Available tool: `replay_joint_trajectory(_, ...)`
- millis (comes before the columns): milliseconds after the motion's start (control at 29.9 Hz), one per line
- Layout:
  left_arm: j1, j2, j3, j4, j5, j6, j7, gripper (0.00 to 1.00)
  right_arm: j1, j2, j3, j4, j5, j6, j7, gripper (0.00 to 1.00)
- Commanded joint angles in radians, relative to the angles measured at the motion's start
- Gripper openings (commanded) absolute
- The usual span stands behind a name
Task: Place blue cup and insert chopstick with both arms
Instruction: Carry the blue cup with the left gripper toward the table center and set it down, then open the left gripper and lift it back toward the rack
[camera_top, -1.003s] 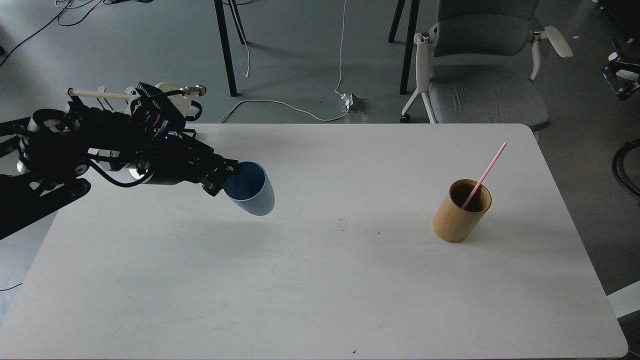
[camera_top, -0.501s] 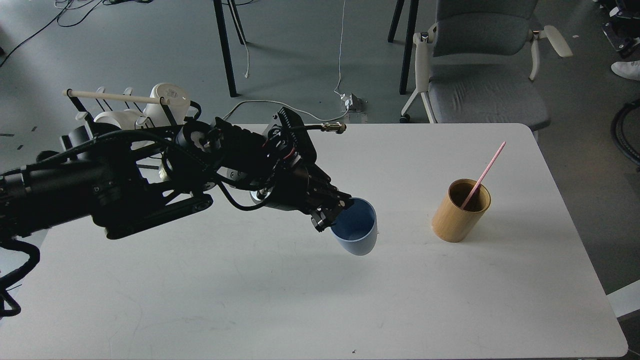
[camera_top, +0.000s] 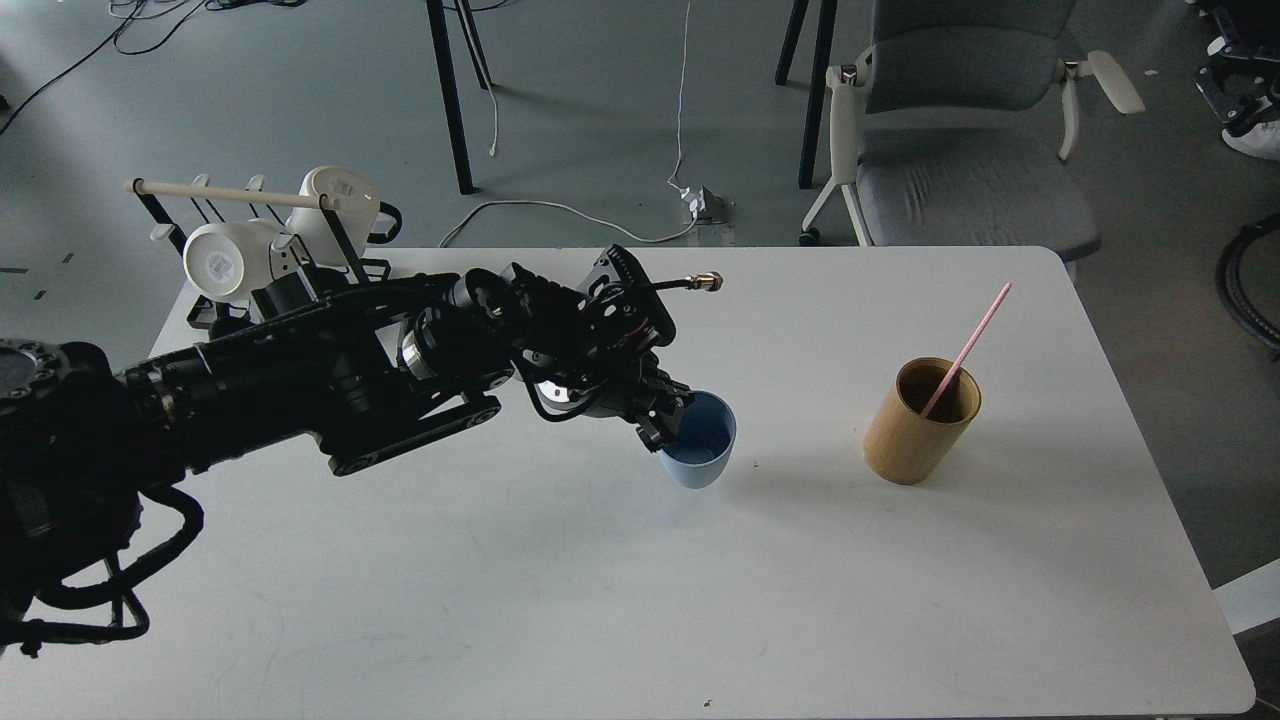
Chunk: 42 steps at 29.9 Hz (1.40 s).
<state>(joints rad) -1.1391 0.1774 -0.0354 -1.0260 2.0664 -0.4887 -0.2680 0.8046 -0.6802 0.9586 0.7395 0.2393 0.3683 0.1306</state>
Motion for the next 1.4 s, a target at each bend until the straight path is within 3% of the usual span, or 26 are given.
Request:
replay_joint_trajectory(0, 0.010, 0.002, 0.011, -0.003, -0.002, 0.000, -0.004, 0.02, -0.001, -0.002, 0.000, 0.000, 0.000, 0.001, 0.000, 1.00)
replay_joint_trajectory(167, 0.015, 0.002, 0.012, -0.006, -0.005, 0.000, -0.039, 0.04, -0.001, -0.001, -0.006, 0.000, 0.000, 0.000, 0.000, 1.00)
replay_joint_trajectory(435, 0.021, 0.007, 0.025, -0.003, -0.005, 0.000, -0.039, 0.08, -0.001, -0.001, -0.006, -0.002, 0.000, 0.000, 0.001, 1.00)
replay_joint_trajectory(602, 0.019, 0.008, 0.025, 0.000, -0.005, 0.000, -0.039, 0.20, -0.002, -0.002, -0.006, -0.002, 0.000, 0.000, 0.001, 1.00)
replay_joint_trajectory(702, 0.019, 0.013, 0.020, 0.003, -0.006, 0.000, -0.039, 0.35, -0.010, -0.005, -0.006, 0.000, 0.000, 0.000, 0.000, 1.00)
replay_joint_trajectory(802, 0.018, 0.020, 0.003, 0.003, -0.014, 0.000, -0.042, 0.41, -0.013, -0.012, -0.006, 0.001, -0.002, 0.003, 0.000, 1.00)
replay_joint_trajectory(903, 0.013, 0.057, -0.098, 0.003, -0.092, 0.000, -0.043, 0.55, -0.016, -0.042, -0.011, 0.020, -0.005, 0.003, 0.000, 1.00)
replay_joint_trajectory(1036, 0.018, 0.086, -0.338, 0.004, -0.286, 0.000, -0.039, 0.99, -0.073, -0.151, -0.012, 0.139, -0.018, 0.024, 0.007, 1.00)
replay_joint_trajectory(1237, 0.021, 0.157, -0.500, 0.009, -0.673, 0.000, -0.045, 0.99, -0.123, -0.254, -0.012, 0.265, -0.191, 0.011, 0.015, 1.00)
replay_joint_trajectory(1370, 0.035, 0.180, -0.602, 0.072, -1.050, 0.000, -0.048, 0.99, -0.127, -0.300, -0.017, 0.336, -0.363, -0.067, 0.014, 0.99)
